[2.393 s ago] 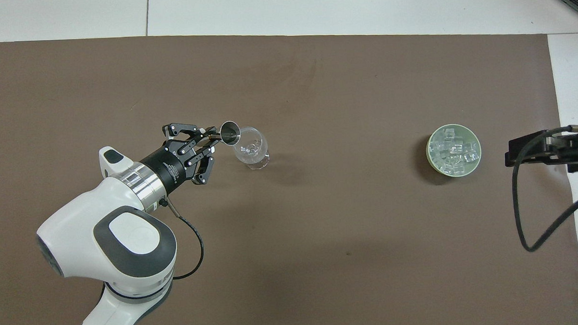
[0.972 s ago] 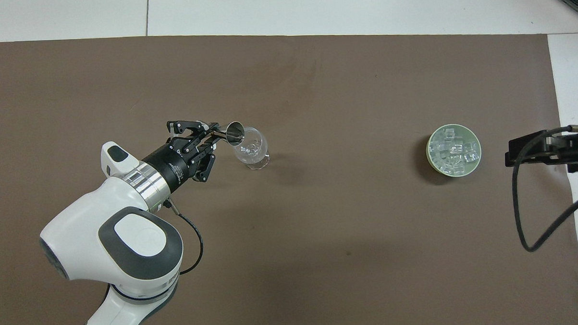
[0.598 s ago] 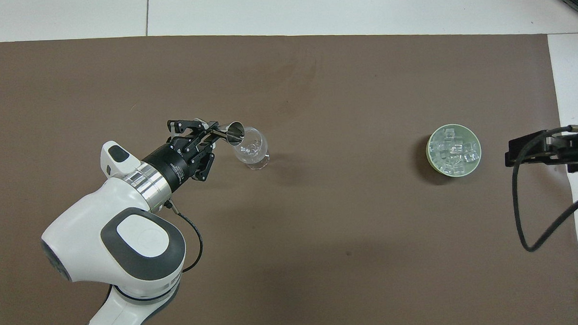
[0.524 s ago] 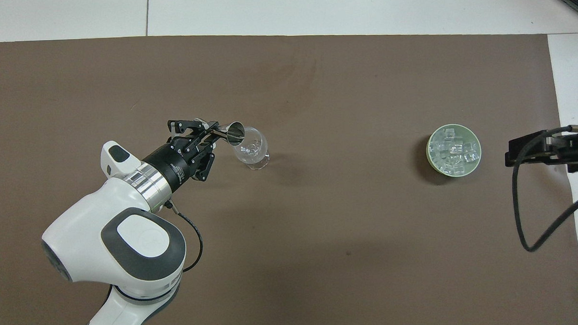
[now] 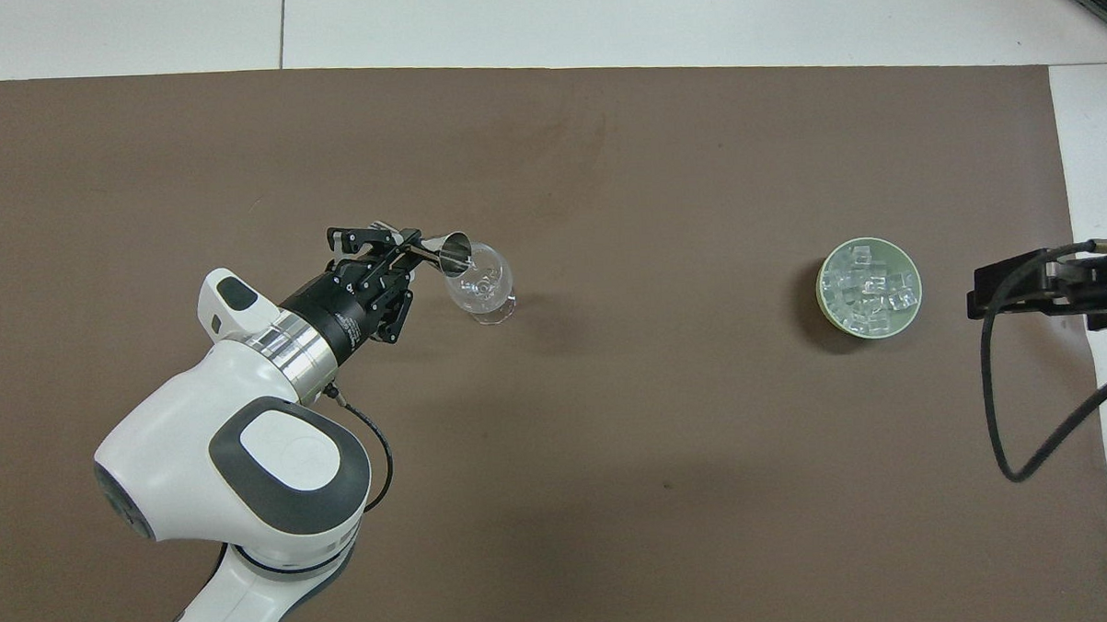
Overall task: Pour wine and add ice with both arms
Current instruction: 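Tilt the metal cup over the wine glass with the left gripper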
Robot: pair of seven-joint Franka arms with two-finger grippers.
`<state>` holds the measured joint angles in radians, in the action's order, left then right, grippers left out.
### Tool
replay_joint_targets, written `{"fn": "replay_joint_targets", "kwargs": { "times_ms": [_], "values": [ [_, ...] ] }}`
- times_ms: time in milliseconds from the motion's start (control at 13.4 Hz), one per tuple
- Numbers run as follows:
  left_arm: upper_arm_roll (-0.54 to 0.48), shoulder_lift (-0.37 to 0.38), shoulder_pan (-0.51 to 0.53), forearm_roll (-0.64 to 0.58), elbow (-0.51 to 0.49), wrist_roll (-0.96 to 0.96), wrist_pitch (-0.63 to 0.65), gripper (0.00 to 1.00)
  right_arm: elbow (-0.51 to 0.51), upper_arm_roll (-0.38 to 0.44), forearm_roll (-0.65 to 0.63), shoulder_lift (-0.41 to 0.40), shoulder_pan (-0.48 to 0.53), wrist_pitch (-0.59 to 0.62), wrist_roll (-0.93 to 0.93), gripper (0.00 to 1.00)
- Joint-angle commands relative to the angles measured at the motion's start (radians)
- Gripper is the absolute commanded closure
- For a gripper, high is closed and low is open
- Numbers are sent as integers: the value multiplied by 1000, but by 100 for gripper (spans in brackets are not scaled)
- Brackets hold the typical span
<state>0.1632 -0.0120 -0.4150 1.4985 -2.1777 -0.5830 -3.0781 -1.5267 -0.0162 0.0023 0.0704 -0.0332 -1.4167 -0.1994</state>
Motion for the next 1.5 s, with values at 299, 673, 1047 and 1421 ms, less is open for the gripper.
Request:
{"fn": "replay_joint_targets", "kwargs": {
  "times_ms": [299, 673, 1047, 1421],
  "values": [
    [-16, -16, -30, 8, 22, 81, -42, 100, -24, 1, -13, 20, -2, -2, 18, 0],
    [-16, -17, -37, 6, 29, 116, -59, 100, -24, 1, -12, 20, -2, -2, 20, 0],
    [-16, -26, -48, 5, 35, 159, -85, 100, -23, 1, -12, 20, -2, -2, 18, 0],
    [-16, -26, -53, 5, 35, 229, -91, 100, -23, 1, -13, 20, -2, -1, 20, 0]
  ]
}}
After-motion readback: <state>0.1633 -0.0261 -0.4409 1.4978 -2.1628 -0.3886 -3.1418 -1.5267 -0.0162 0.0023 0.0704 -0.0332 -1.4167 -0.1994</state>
